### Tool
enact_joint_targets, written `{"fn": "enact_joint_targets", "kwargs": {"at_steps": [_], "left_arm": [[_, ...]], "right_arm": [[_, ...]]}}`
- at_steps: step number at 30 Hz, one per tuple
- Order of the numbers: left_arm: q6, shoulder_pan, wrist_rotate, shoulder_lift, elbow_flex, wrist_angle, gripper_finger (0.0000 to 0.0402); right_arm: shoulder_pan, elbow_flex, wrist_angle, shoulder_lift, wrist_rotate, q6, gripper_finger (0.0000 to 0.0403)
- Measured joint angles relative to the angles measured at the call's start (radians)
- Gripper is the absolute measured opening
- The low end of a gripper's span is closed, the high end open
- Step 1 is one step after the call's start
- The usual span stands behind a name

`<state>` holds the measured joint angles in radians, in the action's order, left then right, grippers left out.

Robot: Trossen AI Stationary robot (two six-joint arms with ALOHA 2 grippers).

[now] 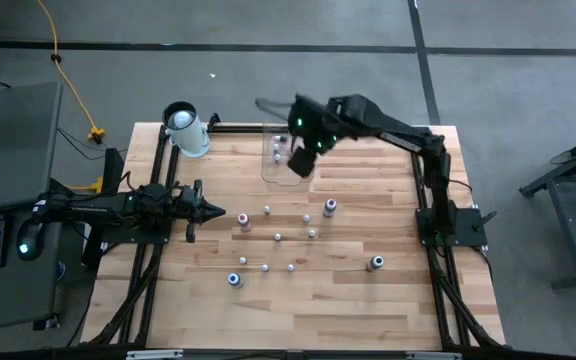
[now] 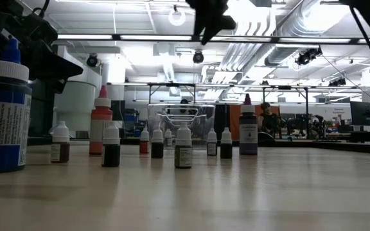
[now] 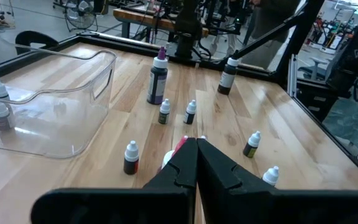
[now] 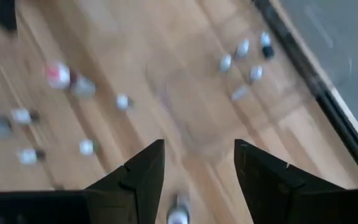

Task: Pick & Place food coloring
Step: Put the small yellow food coloring bottle into the container

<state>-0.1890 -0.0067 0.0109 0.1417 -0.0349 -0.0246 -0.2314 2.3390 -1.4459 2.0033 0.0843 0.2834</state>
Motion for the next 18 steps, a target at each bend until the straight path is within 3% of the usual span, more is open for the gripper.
{"fn": "enact_joint_targets", "kwargs": {"at_steps": [5, 9, 14, 18], "left_arm": [[0.0, 0.0, 0.0, 0.0, 0.0, 0.0, 0.0001], [0.0, 0.0, 0.001, 0.0, 0.0, 0.0, 0.0001], [0.0, 0.0, 0.0, 0.0, 0.0, 0.001, 0.0001], [0.0, 0.0, 0.002, 0.0, 0.0, 0.001, 0.0001]], "right_arm": [[0.149, -0.023, -0.125, -0.019, 0.129, 0.082, 0.0176], [0.258, -0.112, -0.109, -0.036, 0.067, 0.18, 0.0172], [0.349, -0.26, -0.117, -0.037, 0.074, 0.372, 0.0173], [0.41, -0.418, 0.046, -0.037, 0.017, 0.464, 0.0178]]}}
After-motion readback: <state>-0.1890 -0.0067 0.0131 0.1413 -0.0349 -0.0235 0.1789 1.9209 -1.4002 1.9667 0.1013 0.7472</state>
